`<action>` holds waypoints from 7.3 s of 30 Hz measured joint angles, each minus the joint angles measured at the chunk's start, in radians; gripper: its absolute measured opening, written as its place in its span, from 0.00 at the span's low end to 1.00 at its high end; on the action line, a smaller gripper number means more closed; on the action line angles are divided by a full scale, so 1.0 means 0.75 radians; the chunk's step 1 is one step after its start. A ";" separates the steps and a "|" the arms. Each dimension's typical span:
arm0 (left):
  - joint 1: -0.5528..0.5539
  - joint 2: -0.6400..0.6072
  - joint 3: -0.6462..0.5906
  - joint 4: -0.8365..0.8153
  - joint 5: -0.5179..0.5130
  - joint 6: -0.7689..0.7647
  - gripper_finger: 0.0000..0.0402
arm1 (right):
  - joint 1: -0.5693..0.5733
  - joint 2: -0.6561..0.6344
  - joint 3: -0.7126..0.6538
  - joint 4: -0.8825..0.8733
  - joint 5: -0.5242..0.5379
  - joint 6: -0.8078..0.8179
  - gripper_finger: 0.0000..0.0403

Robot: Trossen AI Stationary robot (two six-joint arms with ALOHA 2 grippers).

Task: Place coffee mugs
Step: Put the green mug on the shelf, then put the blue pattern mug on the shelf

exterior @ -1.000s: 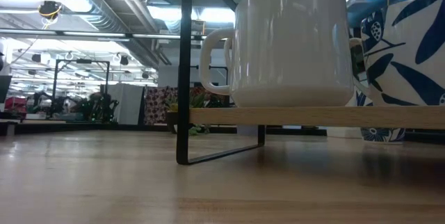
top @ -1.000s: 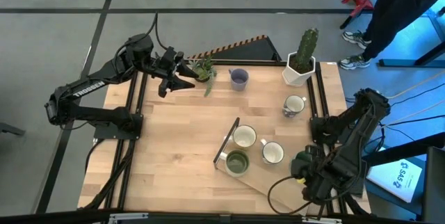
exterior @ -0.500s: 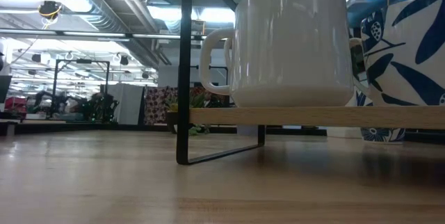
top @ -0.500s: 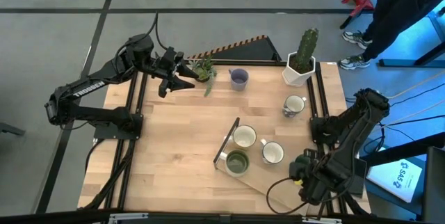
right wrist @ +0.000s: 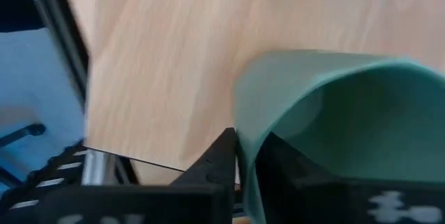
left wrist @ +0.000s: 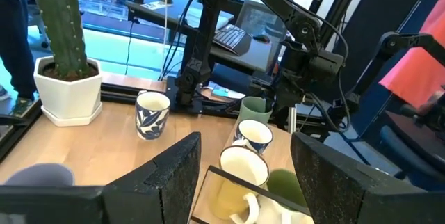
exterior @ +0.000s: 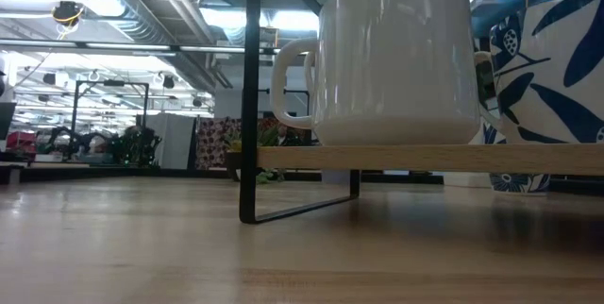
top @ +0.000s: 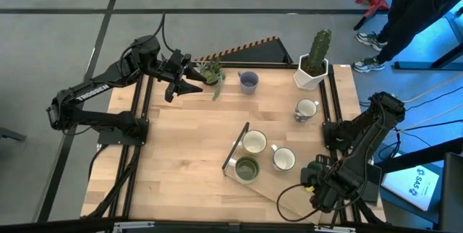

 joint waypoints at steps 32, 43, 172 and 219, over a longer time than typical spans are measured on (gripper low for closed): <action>-0.101 -0.085 -0.001 -0.288 -0.559 -0.034 0.50 | -0.010 0.000 0.502 -0.402 0.358 -0.050 0.40; -0.211 -0.155 0.000 -0.240 -0.636 -0.020 0.24 | -0.420 -0.122 0.663 -0.514 0.777 -0.485 0.41; -0.142 -0.211 -0.256 0.171 -0.177 -0.338 0.52 | 0.091 0.114 0.549 0.154 0.182 -0.735 0.00; -0.141 -0.210 -0.256 0.171 -0.377 -0.303 0.52 | -0.011 0.411 0.549 0.001 -0.043 0.534 0.01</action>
